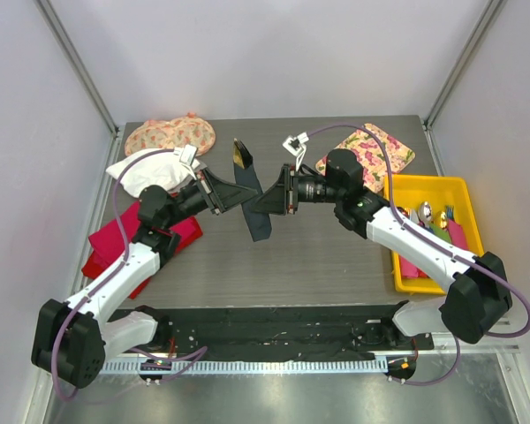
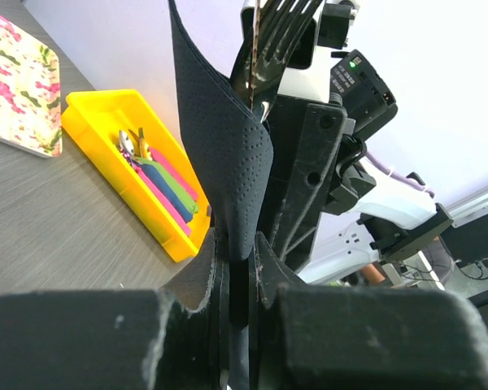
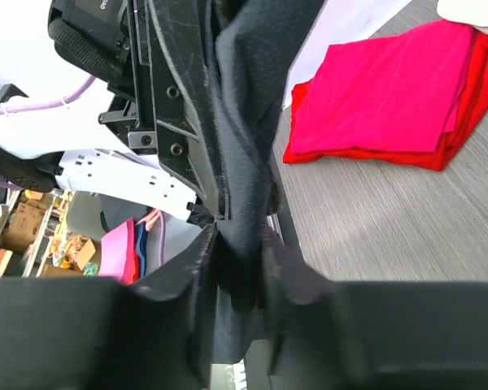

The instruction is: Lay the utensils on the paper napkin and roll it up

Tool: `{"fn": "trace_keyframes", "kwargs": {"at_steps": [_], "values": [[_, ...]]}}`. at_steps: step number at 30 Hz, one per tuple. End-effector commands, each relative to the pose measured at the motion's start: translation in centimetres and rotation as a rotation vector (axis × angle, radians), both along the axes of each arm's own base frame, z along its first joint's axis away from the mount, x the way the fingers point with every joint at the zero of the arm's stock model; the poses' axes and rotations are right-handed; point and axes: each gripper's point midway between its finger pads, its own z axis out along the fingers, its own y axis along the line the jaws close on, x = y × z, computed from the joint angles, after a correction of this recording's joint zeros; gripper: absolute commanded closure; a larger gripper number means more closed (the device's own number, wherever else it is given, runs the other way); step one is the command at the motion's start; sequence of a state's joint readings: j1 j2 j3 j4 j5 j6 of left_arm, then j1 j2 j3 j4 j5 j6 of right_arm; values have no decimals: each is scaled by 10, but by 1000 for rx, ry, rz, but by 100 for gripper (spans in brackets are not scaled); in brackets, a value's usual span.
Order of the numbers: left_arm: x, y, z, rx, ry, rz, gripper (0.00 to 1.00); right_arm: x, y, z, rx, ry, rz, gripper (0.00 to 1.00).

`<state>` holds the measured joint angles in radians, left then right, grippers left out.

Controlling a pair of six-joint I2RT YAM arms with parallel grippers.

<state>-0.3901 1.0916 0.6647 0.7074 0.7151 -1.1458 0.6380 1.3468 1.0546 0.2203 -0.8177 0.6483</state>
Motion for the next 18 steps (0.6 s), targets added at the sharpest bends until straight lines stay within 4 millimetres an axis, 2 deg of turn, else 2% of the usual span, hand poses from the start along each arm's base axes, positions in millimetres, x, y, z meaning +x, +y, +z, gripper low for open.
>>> {"fn": "trace_keyframes", "kwargs": {"at_steps": [1,3,4,7,9,13,14,18], "values": [[-1,4,36,-60,-112,20,100,-6,3,23,69,-54,26,78],[0,4,34,-57,-109,21,100,-6,2,25,73,-52,23,96],[0,4,34,-57,-110,22,100,-6,2,26,75,-56,23,99],[1,4,32,-53,-99,24,100,-3,-1,24,59,-51,-6,99],[2,4,30,-49,-90,24,93,6,-7,21,46,-45,-40,99],[3,3,26,-40,-84,28,64,18,-18,21,39,-40,-83,99],[4,3,25,-38,-78,31,51,19,-19,22,37,-45,-89,99],[6,3,18,-23,-64,35,31,26,-33,19,18,-41,-122,99]]}}
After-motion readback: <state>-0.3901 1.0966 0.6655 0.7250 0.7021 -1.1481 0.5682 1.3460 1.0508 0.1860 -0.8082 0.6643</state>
